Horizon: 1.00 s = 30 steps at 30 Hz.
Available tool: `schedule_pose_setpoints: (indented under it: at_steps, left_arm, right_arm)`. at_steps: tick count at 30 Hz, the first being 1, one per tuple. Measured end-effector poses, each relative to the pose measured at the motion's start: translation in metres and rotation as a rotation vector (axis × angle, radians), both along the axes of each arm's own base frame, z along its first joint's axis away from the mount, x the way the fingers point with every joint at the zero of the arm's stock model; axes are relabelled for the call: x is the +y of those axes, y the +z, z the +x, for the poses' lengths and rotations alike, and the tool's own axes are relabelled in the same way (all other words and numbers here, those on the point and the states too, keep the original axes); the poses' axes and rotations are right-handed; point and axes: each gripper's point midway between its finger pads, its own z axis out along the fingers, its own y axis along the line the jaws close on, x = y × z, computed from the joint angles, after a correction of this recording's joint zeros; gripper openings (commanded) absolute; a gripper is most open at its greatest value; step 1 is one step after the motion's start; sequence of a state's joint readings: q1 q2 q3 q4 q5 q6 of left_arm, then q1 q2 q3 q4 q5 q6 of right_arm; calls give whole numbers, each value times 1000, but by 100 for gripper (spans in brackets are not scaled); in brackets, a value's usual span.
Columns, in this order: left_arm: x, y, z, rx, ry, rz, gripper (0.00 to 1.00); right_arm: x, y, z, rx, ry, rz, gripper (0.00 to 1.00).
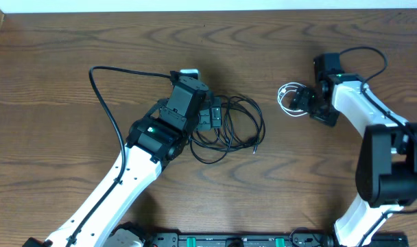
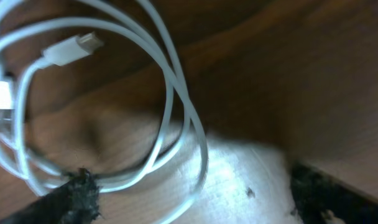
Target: Untangle cables
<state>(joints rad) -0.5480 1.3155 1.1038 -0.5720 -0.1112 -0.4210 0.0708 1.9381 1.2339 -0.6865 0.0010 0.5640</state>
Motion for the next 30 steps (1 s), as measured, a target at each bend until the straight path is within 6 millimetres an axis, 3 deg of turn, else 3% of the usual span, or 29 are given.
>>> schedule_pose_setpoints:
  at_steps: [4, 11, 14, 19, 30]
  left_arm:
    - [0, 0, 0, 0, 0, 0, 99]
    - [0, 0, 0, 0, 0, 0, 99]
    - [0, 0, 0, 0, 0, 0, 99]
    - [0, 0, 0, 0, 0, 0, 99]
    - [0, 0, 0, 0, 0, 0, 99]
  right_arm:
    - [-3, -3, 7, -21, -22, -16, 92]
    - [-20, -7, 10, -25, -59, -111, 64]
    - [-21, -8, 12, -21, -63, -121, 34]
    - [-14, -11, 12, 8, -49, -126, 1]
    - [-12, -13, 12, 23, -36, -158, 1]
